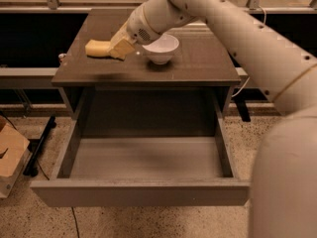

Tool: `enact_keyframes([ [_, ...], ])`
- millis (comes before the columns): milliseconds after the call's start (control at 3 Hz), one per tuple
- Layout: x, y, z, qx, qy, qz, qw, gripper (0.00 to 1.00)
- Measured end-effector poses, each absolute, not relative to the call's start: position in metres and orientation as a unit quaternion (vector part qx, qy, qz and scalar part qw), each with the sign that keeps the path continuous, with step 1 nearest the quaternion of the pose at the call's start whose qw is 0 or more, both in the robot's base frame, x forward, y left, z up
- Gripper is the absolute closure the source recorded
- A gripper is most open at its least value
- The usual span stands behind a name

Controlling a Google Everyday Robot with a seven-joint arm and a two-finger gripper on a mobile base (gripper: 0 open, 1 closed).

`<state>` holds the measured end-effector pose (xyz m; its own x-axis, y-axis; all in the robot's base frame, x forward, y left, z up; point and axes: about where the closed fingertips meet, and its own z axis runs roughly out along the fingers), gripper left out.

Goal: Place sponge into top drawer

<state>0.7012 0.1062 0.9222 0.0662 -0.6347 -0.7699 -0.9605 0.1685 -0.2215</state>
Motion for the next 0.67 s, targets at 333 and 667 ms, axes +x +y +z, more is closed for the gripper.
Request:
enact_keyframes([
  [333,0.645,0.094,0.912,-0.619,0.648,0.216,0.388,1.00],
  [667,0.588,0.078,0.894,-0.602,0.667,0.235,0.372,1.00],
])
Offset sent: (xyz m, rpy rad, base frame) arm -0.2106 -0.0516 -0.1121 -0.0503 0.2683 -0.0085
